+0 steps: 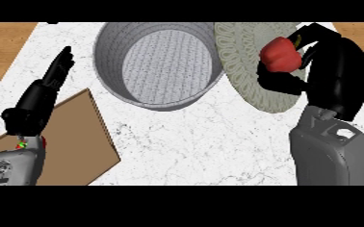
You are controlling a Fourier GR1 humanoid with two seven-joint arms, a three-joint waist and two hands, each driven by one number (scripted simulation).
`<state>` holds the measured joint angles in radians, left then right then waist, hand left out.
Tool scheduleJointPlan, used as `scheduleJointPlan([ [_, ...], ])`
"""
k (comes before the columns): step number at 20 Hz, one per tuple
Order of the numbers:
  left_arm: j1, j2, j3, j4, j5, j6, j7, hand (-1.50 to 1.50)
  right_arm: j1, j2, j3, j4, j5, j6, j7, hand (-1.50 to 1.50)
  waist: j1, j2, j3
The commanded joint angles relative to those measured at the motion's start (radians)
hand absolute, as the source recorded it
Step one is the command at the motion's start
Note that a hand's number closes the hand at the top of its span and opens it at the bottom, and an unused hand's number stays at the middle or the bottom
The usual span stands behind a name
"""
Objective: Pick the bell pepper from the placemat and place it in the basket
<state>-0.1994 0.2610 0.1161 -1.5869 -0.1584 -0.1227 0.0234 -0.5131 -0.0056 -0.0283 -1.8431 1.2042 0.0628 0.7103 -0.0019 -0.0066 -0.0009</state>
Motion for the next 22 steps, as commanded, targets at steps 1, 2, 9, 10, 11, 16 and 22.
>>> scheduleJointPlan([
  [1, -0.015, -0.008, -0.01, 0.02, 0.0, -0.008, -0.026, 0.0, -0.235, 0.005, 0.039, 0.017, -0.015, 0.036, 0.11, 1.5, 0.015, 0.006, 0.0],
  [2, -0.036, -0.007, -0.004, 0.043, -0.02, 0.013, -0.011, 0.0, -0.276, 0.005, 0.044, -0.041, -0.057, 0.117, 0.145, 1.5, 0.006, 0.004, -0.001],
  [9, -0.001, 0.003, -0.001, -0.005, 0.017, -0.035, -0.01, 0.0, -0.636, 0.006, 0.05, 0.268, -0.172, 0.089, 0.331, 1.5, 0.032, 0.007, 0.0],
  [10, -0.01, -0.023, -0.015, 0.082, -0.014, -0.005, -0.093, 0.0, -0.72, 0.006, 0.019, 0.342, -0.182, 0.102, 0.346, 1.5, 0.032, 0.013, -0.002],
  [11, -0.009, 0.0, -0.007, 0.008, -0.012, -0.013, -0.029, 0.0, -0.724, 0.006, -0.002, 0.38, -0.21, 0.112, 0.314, 1.5, 0.029, 0.009, 0.0],
  [16, -0.002, -0.027, -0.028, 0.022, -0.024, -0.003, -0.047, 0.0, -0.857, 0.006, -0.044, 0.657, -0.236, -0.022, 0.275, 1.5, 0.034, 0.013, -0.001],
  [22, -0.07, -0.031, -0.017, 0.055, -0.023, 0.006, -0.018, 0.0, -1.003, 0.006, -0.038, 0.908, -0.353, -0.079, 0.335, 1.5, 0.042, 0.015, -0.001],
])
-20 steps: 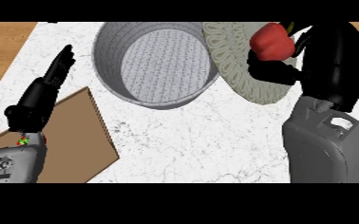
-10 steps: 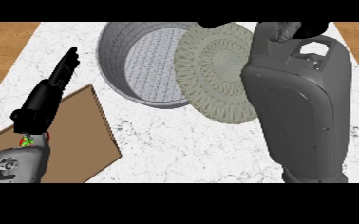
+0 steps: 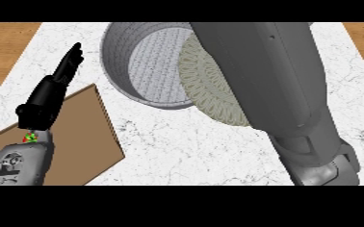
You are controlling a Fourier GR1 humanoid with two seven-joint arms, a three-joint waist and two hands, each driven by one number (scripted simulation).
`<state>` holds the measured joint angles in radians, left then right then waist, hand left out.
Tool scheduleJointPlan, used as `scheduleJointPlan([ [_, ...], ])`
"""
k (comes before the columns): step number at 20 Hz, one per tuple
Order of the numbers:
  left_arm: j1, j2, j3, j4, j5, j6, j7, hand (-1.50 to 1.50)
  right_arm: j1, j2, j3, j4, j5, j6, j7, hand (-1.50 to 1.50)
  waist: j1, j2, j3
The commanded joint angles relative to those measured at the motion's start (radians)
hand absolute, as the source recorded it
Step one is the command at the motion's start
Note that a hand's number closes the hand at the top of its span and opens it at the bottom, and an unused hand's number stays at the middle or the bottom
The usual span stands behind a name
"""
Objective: Pick the bell pepper from the placemat and place it in the basket
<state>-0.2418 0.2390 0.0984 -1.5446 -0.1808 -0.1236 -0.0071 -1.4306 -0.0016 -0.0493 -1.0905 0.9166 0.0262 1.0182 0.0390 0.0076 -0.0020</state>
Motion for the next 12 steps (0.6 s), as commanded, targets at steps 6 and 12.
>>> scheduleJointPlan([
  [6, 0.03, -0.025, -0.032, -0.063, -0.004, -0.006, 0.02, 0.0, -0.112, 0.002, 0.017, 0.368, -0.146, -0.123, 0.031, 1.5, 0.016, 0.0, 0.0],
  [12, 0.018, 0.018, 0.021, 0.004, 0.011, -0.021, -0.022, 0.0, -0.184, 0.001, 0.026, 0.561, -0.055, 0.015, 0.043, 1.5, 0.002, 0.003, -0.001],
])
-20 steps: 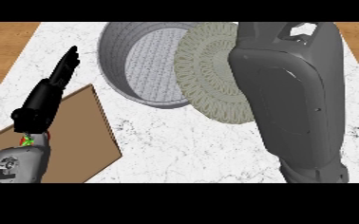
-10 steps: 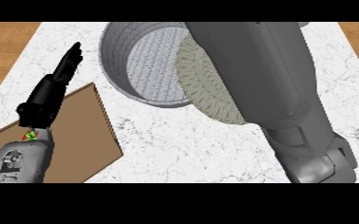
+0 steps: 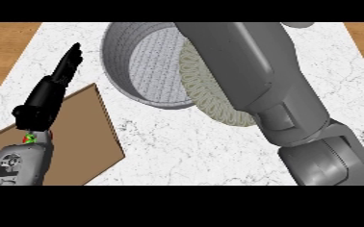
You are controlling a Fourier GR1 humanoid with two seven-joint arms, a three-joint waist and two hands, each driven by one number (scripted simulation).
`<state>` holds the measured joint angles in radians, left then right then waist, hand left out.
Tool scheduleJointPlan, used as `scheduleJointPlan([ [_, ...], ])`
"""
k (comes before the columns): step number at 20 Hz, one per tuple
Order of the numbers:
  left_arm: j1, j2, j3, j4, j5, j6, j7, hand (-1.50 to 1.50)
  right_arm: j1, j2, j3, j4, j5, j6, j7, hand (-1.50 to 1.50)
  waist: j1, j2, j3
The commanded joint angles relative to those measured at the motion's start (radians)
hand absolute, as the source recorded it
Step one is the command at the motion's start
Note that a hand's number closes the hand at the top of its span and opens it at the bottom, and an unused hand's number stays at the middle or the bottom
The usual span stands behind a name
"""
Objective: Pick the bell pepper from the placemat and place it in the basket
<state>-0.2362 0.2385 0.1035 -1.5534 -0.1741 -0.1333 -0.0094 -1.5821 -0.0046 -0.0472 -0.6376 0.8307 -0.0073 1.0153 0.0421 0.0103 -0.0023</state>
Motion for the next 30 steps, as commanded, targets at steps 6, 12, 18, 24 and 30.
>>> scheduleJointPlan([
  [6, -0.005, 0.06, 0.053, -0.041, 0.057, -0.063, 0.06, 0.0, -0.048, 0.0, 0.045, 0.179, 0.035, 0.171, 0.005, 1.5, -0.012, -0.008, 0.001],
  [12, 0.012, -0.007, -0.01, -0.024, -0.005, -0.011, 0.02, 0.0, -0.046, 0.004, 0.036, 0.185, -0.116, 0.101, -0.012, -1.5, -0.003, -0.006, 0.001],
  [18, 0.035, 0.0, 0.0, -0.022, -0.005, -0.014, -0.009, 0.0, -0.079, -0.027, -0.026, 0.191, -0.091, -0.038, -0.096, -1.5, -0.003, -0.001, 0.001],
  [24, -0.014, 0.024, 0.034, 0.004, 0.027, -0.035, 0.022, 0.0, -0.044, -0.028, -0.08, 0.097, -0.054, -0.43, -0.059, -1.5, -0.009, 0.001, 0.001],
  [30, 0.033, 0.014, 0.042, -0.014, 0.008, -0.004, 0.006, 0.0, 0.043, -0.087, -0.101, -0.005, 0.002, -0.596, -0.001, -1.5, -0.046, -0.016, 0.003],
])
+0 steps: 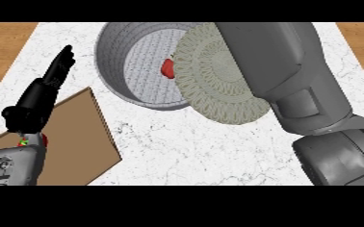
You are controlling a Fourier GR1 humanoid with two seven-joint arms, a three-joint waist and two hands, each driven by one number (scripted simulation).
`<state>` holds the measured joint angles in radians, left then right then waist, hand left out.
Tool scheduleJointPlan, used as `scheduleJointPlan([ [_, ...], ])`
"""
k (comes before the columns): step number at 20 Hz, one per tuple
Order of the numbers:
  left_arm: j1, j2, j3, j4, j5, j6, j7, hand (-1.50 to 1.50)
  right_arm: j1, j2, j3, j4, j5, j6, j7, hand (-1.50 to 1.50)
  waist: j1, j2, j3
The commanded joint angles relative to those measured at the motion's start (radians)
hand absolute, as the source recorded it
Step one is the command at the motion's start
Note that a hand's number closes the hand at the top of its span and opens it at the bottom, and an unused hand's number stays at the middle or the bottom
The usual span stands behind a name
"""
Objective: Pick the bell pepper from the placemat and place it in the basket
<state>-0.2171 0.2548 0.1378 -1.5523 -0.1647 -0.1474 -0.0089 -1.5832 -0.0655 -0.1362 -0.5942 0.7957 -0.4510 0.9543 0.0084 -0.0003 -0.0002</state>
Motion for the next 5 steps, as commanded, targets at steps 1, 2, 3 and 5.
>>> scheduleJointPlan([
  [1, 0.031, 0.005, 0.008, -0.034, 0.011, -0.009, 0.017, 0.0, 0.059, -0.045, -0.007, -0.085, 0.046, -0.139, 0.068, -1.5, -0.019, -0.011, 0.001],
  [2, 0.01, -0.007, -0.004, -0.021, -0.012, 0.014, 0.022, 0.0, 0.073, -0.083, -0.035, -0.114, 0.022, -0.117, 0.065, -1.5, -0.031, -0.011, 0.001],
  [3, 0.057, 0.014, 0.033, -0.027, 0.029, -0.014, -0.001, 0.0, 0.102, -0.052, -0.014, -0.15, 0.056, -0.165, 0.098, -1.5, -0.026, -0.014, 0.001],
  [5, 0.075, 0.012, 0.027, -0.075, 0.012, 0.001, 0.03, 0.0, 0.21, -0.097, -0.018, -0.236, 0.049, -0.137, 0.055, -1.5, -0.037, -0.019, 0.002],
])
